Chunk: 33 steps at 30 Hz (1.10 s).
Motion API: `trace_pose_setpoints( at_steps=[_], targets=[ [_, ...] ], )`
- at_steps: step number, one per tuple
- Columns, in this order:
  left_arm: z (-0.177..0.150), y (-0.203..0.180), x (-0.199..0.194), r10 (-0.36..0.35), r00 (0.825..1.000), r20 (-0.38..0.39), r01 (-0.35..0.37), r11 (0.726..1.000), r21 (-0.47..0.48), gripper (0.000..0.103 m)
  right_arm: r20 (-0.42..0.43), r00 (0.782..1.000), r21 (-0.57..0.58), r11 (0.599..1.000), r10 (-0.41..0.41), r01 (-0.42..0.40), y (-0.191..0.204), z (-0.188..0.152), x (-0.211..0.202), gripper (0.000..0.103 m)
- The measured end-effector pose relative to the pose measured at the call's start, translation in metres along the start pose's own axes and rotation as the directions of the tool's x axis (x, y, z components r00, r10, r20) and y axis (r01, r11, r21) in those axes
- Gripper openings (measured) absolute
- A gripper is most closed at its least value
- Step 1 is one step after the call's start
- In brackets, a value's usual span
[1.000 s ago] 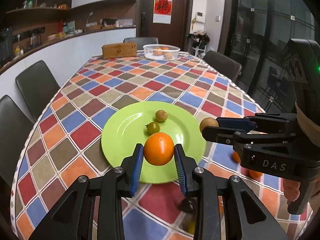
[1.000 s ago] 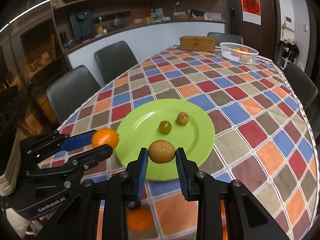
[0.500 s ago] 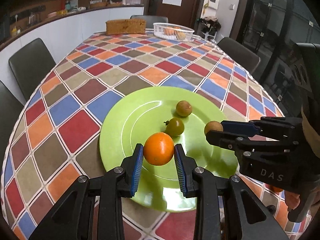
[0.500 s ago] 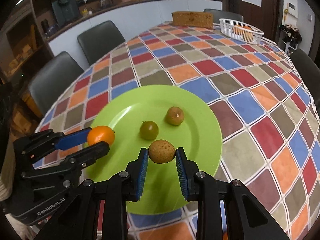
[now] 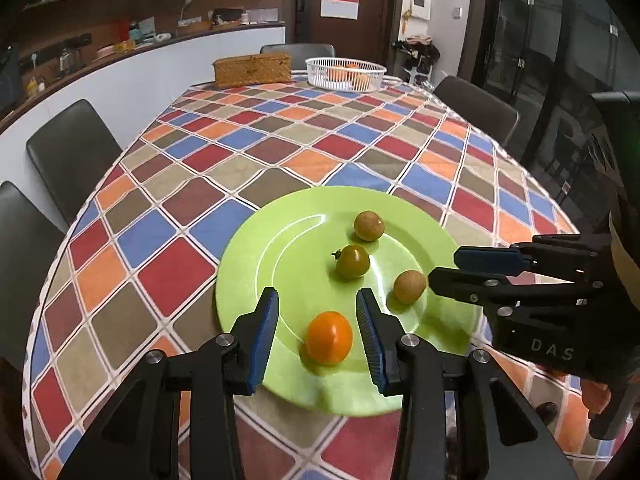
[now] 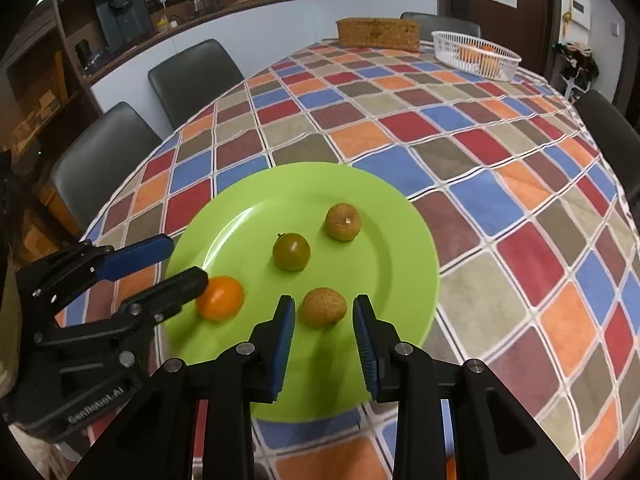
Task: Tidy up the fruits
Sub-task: 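Lower both fruits onto the green plate and open both tools, then move both tools back toward the fruits beside the plate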
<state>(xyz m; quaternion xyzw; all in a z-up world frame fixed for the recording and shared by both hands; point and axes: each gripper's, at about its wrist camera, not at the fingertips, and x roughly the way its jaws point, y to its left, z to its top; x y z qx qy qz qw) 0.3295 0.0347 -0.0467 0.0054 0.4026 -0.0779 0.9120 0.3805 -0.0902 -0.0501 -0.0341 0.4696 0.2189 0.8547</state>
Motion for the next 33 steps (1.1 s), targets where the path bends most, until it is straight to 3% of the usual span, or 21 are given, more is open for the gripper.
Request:
trace_pose_setpoints(
  at_steps=[18, 20, 31, 33],
  targets=[
    [-0.028, -0.036, -0.134, 0.028, 0.989, 0.146, -0.032, 0.999, 0.019, 0.061, 0.211, 0.977, -0.053, 0.998, -0.022, 0.034, 0.036, -0.041, -0.131, 0.046],
    [-0.033, -0.04, -0.142, 0.027, 0.988, 0.154, -0.031, 0.999, 0.022, 0.063, 0.221, 0.975, -0.054, 0.998, -0.024, 0.036, 0.037, -0.048, -0.139, 0.051],
    [-0.059, -0.064, -0.172, 0.045, 0.983, 0.178, -0.055, 0.997, 0.054, 0.076, 0.266, 0.962, -0.021, 0.998, -0.052, 0.06, 0.032, -0.088, -0.174, 0.052],
    [-0.065, -0.068, -0.172, 0.049, 0.984, 0.171, -0.061, 0.996, 0.064, 0.079, 0.266, 0.962, -0.012, 0.998, -0.061, 0.067, 0.03, -0.095, -0.177, 0.056]
  ],
)
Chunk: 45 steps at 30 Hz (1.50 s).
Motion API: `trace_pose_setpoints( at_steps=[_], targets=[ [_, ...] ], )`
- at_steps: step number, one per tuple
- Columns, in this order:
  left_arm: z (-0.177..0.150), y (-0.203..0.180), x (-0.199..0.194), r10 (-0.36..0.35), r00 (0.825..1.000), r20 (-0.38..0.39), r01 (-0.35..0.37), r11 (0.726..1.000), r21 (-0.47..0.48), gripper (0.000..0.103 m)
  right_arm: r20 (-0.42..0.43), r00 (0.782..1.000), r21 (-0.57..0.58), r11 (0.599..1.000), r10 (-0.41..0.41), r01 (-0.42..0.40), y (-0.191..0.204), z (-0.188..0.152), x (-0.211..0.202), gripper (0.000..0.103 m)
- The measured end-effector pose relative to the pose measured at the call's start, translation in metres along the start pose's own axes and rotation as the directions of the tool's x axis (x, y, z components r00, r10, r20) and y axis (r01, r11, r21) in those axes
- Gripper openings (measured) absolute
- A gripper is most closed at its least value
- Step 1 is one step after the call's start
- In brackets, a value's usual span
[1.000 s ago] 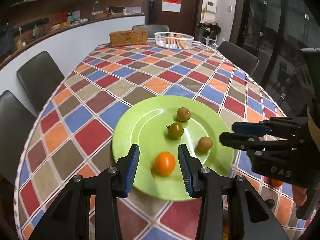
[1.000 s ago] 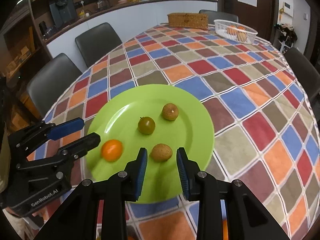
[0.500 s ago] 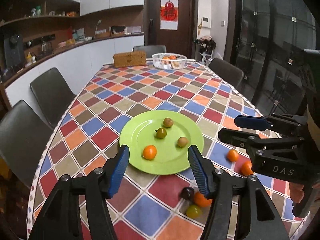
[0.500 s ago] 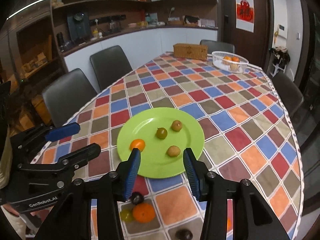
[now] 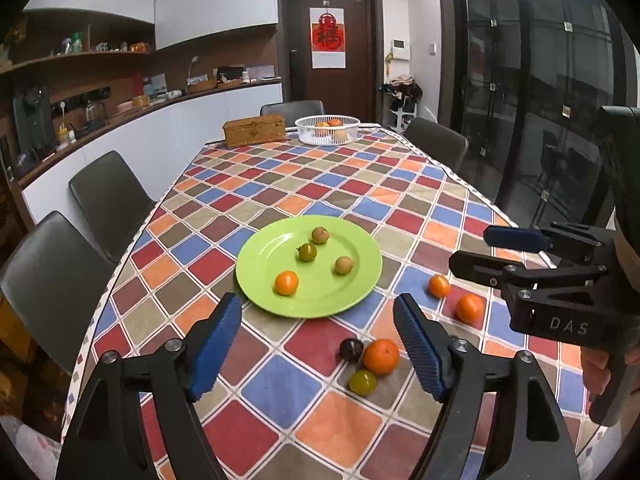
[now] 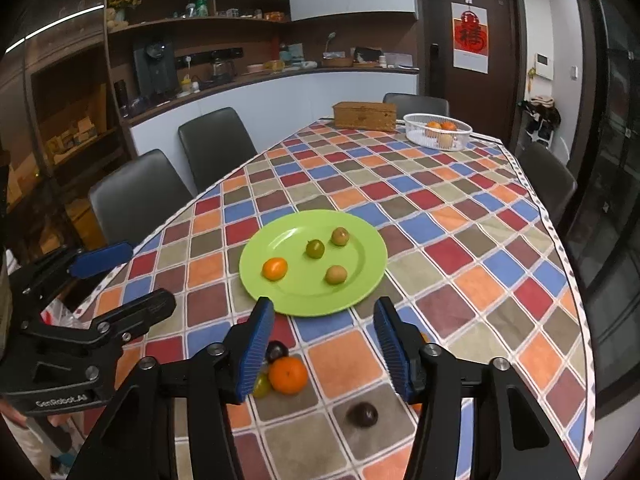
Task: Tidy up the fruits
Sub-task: 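Move both tools back toward the fruits beside the plate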
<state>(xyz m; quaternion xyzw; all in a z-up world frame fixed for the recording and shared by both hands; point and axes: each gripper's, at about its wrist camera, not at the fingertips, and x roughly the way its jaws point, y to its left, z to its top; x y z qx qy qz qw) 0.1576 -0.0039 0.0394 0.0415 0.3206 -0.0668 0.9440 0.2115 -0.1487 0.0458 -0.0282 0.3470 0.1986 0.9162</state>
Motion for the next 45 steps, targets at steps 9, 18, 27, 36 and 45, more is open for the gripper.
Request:
trace_pose_setpoints(
  at_steps=[9, 18, 27, 36, 45],
  targets=[
    [-0.027, -0.012, 0.017, -0.014, 0.995, -0.097, 0.015, 1.0, 0.006, 0.079, -0.06, 0.998, 0.008, 1.0, -0.027, 0.027, -0.009, -0.035, 0.002, 0.057],
    [-0.051, -0.021, 0.05, -0.026, 0.979, -0.201, 0.029, 0.999, 0.012, 0.079, -0.166, 0.986, 0.048, 0.998, -0.033, 0.041, -0.023, -0.068, 0.024, 0.057],
    [-0.072, -0.026, 0.083, -0.065, 0.956, -0.287, 0.07, 0.997, 0.007, 0.079, -0.257, 0.966, 0.074, 0.996, -0.031, 0.052, -0.034, -0.092, 0.049, 0.057],
    [-0.079, -0.026, 0.109, -0.106, 0.939, -0.326, 0.108, 0.994, -0.012, 0.071, -0.298, 0.954, 0.077, 0.995, -0.031, 0.056, -0.039, -0.101, 0.068, 0.053],
    [-0.08, -0.024, 0.124, -0.151, 0.925, -0.349, 0.143, 0.989, -0.046, 0.047, -0.327, 0.945, 0.085, 0.995, -0.014, 0.044, -0.042, -0.101, 0.083, 0.04]
  ],
)
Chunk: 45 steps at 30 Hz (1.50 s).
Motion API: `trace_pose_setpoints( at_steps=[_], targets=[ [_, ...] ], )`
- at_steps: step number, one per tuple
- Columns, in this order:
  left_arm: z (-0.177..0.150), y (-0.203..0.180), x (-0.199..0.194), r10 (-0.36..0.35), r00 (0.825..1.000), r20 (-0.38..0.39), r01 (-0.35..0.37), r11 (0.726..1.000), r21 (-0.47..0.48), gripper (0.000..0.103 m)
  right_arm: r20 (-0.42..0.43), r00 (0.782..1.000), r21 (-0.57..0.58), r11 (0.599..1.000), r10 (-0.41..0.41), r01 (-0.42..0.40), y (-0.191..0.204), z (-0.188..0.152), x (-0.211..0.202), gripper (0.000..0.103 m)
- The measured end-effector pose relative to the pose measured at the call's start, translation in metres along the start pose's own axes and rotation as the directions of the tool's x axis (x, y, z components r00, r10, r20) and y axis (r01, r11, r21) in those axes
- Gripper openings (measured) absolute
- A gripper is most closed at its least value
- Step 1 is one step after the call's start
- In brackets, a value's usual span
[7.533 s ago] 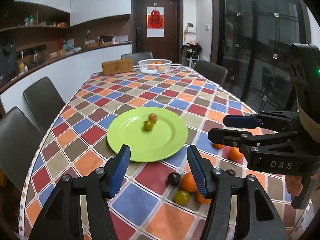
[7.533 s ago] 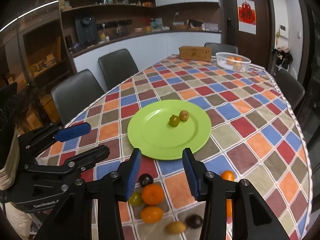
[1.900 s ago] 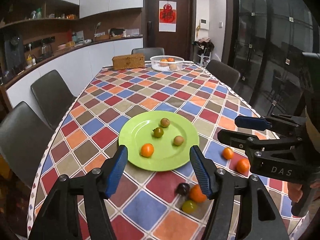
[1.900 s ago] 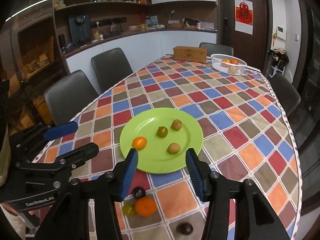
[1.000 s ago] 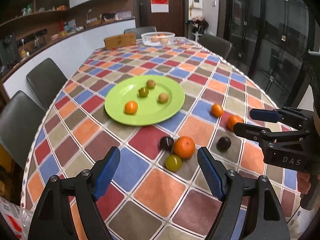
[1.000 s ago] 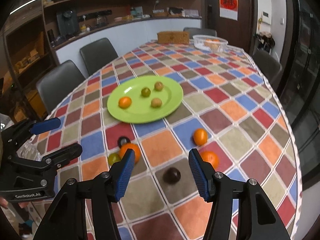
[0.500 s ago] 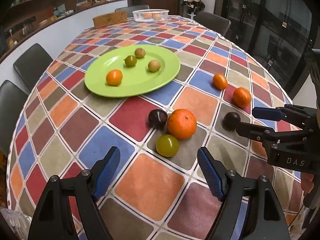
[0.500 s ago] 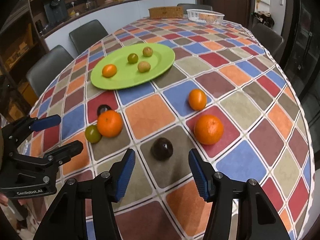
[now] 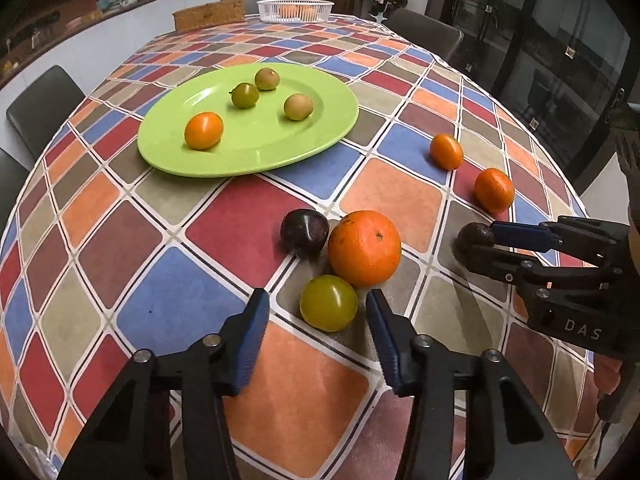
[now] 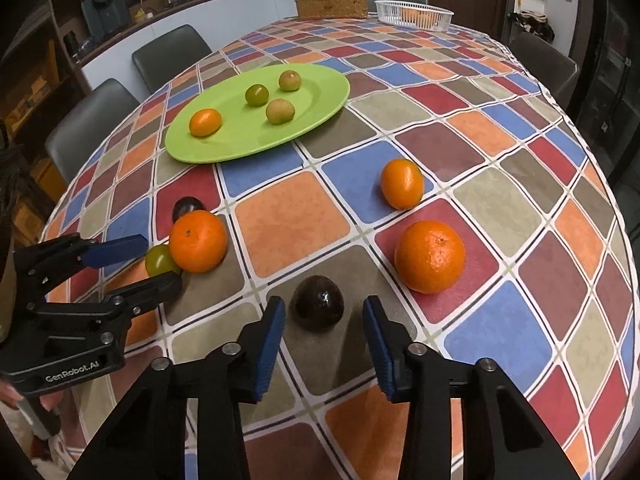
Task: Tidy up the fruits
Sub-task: 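Grasp the yellow tomato with the left tool while the right tool grasps the dark plum, then carry both fruits onto the green plate and open both tools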
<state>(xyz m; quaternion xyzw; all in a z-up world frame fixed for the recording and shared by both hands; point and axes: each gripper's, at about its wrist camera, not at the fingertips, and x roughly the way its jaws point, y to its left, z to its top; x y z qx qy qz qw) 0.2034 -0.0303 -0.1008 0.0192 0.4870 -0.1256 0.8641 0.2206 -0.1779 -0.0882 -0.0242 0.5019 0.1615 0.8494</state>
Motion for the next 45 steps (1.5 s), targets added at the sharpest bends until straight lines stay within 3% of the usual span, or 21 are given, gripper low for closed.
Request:
trace_pose_setpoints(
  at_steps=[7, 9, 29, 45],
  targets=[
    [0.001, -0.001, 0.003, -0.029, 1.0, -0.008, 0.029, 1.0, 0.0, 0.028, -0.008, 1.0, -0.005, 1.0, 0.007, -0.007, 0.0, 0.003, 0.006, 0.032],
    [0.001, -0.001, 0.002, -0.024, 1.0, -0.006, 0.024, 1.0, -0.003, 0.028, -0.011, 1.0, -0.008, 1.0, 0.016, -0.016, 0.001, 0.003, 0.006, 0.027],
    [0.003, -0.006, -0.047, -0.028, 0.994, 0.109, 0.029, 1.0, -0.008, 0.028, 0.092, 0.994, -0.057, 0.997, 0.066, -0.061, 0.024, 0.01, -0.039, 0.027],
    [0.039, 0.001, -0.079, -0.014, 0.971, 0.238, 0.008, 1.0, 0.028, 0.028, 0.211, 0.971, -0.089, 0.991, 0.114, -0.097, 0.038, 0.053, -0.064, 0.027]
  ],
)
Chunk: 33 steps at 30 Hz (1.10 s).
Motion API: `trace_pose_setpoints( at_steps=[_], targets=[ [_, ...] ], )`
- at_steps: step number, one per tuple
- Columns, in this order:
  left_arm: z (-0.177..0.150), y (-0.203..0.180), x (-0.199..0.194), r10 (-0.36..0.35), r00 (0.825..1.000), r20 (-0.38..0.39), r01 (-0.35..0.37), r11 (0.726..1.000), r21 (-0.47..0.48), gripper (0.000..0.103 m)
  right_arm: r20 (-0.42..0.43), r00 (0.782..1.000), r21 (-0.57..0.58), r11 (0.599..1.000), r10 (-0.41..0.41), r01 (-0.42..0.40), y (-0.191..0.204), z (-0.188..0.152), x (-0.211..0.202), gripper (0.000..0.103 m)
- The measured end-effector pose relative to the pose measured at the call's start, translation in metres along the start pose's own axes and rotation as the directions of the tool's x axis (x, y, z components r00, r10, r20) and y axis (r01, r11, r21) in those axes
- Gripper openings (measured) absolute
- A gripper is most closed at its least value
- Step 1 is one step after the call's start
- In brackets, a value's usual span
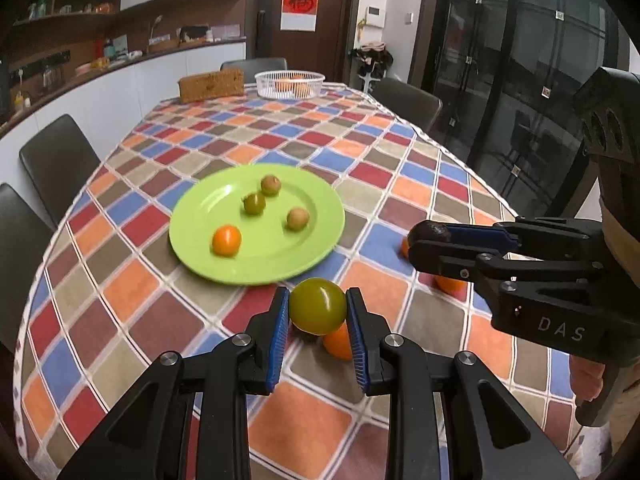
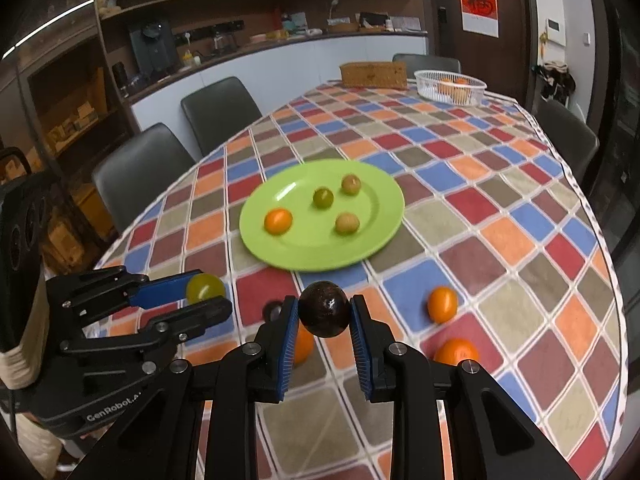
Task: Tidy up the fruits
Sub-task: 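Carry both fruits onto the green plate and open both tools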
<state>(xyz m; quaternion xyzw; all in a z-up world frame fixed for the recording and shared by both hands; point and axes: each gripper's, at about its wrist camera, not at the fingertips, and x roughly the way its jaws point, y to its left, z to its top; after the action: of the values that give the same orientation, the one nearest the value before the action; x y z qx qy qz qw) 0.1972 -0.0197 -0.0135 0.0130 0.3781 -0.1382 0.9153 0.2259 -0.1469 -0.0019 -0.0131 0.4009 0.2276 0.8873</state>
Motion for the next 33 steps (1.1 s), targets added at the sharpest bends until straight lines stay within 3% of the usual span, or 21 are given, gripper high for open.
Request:
trace_pose_setpoints(
  at_steps=[12, 21, 33],
  targets=[
    [0.043, 0.028, 0.024, 0.019, 0.999, 0.049, -0.018, 1.0, -0.008, 0.028, 0.016, 1.0, -0.031, 0.999, 0.024, -0.023, 0.001, 0.052, 0.033, 0.027],
    [0.066, 0.046, 0.063, 0.019, 1.0, 0.018, -0.019, 1.0, -0.008, 0.028, -0.047, 0.999, -0.013, 1.0, 0.009, -0.01, -0.015, 0.086, 0.085, 0.027],
    [0.076, 0.071, 0.123, -0.018, 0.996, -0.09, 0.013, 0.998, -0.06, 0.028, -0.148, 0.988, 0.07, 0.997, 0.041, -0.031, -0.042, 0.105, 0.151, 0.027]
  ],
)
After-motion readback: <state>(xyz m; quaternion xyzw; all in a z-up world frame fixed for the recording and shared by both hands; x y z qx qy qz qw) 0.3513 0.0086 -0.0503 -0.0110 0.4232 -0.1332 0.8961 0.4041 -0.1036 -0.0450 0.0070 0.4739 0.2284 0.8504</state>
